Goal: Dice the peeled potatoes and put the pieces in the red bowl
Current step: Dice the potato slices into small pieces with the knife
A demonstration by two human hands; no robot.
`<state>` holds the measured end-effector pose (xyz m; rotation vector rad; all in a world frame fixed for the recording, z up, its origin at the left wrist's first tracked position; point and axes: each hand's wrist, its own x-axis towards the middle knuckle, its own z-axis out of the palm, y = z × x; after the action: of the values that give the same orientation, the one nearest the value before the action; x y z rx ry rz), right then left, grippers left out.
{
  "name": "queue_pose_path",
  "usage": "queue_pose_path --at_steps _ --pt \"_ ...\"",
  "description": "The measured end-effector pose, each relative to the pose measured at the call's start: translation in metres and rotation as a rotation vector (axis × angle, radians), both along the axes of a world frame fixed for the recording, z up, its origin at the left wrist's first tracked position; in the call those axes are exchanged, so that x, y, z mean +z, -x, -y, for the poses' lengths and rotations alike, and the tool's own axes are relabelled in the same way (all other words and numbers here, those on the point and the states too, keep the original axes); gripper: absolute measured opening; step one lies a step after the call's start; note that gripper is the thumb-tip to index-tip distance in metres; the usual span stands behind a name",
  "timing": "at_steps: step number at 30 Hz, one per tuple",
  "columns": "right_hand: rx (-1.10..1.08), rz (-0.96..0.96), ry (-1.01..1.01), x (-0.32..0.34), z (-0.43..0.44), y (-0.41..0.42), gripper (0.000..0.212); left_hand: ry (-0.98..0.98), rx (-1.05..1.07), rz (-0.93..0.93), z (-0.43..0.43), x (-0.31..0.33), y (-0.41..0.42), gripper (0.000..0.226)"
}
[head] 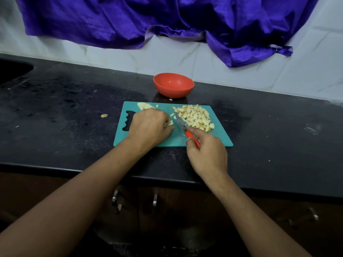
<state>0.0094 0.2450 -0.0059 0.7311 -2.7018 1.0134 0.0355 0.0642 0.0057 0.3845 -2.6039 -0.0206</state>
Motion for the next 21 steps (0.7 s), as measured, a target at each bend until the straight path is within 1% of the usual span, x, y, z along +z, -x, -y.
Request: queue_pose_path --at_steps 4,10,16,21 --pt "0.023 -0.003 0.001 -0.002 -0.001 0.0 0.04 -0.039 -0.056 -0.024 0.008 -0.004 -0.006 0.027" --pt "0.065 -0.049 -0.003 -0.001 0.0 -0.001 0.042 -0.175 -0.142 -0.065 0.019 -0.004 -0.01 0.023" --pt "0.106 -0.169 -0.116 0.001 0.005 -0.008 0.043 -0.192 -0.159 -0.067 0.023 -0.006 -0.008 0.023" --pt "0.09 -0.182 -0.196 0.004 0.018 -0.009 0.046 -0.191 -0.158 -0.078 0.025 -0.008 -0.007 0.023"
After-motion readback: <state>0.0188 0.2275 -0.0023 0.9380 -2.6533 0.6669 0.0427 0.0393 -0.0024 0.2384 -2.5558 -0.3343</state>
